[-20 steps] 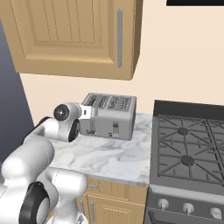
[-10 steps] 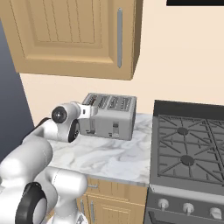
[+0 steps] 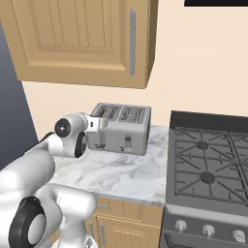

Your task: Start the toaster. Once the lever pops up, take the bread to the plate on the dining counter.

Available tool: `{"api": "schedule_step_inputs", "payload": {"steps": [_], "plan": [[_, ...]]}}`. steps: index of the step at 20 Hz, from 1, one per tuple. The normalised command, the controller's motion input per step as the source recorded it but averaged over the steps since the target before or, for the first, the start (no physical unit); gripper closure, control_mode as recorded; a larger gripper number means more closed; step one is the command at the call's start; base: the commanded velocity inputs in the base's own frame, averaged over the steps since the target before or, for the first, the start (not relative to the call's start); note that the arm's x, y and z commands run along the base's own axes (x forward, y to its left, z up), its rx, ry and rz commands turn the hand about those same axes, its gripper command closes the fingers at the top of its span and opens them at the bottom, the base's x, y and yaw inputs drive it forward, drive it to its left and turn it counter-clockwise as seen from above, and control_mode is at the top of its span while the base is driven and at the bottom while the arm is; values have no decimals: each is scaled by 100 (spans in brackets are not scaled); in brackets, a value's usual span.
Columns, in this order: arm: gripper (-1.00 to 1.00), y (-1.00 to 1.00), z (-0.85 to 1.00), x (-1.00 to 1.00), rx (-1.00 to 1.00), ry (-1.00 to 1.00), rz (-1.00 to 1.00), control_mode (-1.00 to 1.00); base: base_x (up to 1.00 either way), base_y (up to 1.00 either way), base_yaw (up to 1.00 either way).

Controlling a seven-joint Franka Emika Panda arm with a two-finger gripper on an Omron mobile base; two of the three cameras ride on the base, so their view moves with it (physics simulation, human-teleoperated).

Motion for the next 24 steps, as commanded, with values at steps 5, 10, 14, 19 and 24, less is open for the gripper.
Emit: {"api": "schedule_step_inputs", "payload": {"steps": [5,10,14,19,24], "plan": [[-100,0,1,11,0,0,-1,-100,0,0,0],[-100,0,0,12,0,0,0,-100,0,0,0],[-100,0,0,8,0,0,0,-100,0,0,0],[-100,0,0,9,0,0,0,-100,0,0,0],[-100,0,0,14,0,1,0,-100,0,0,0]]}}
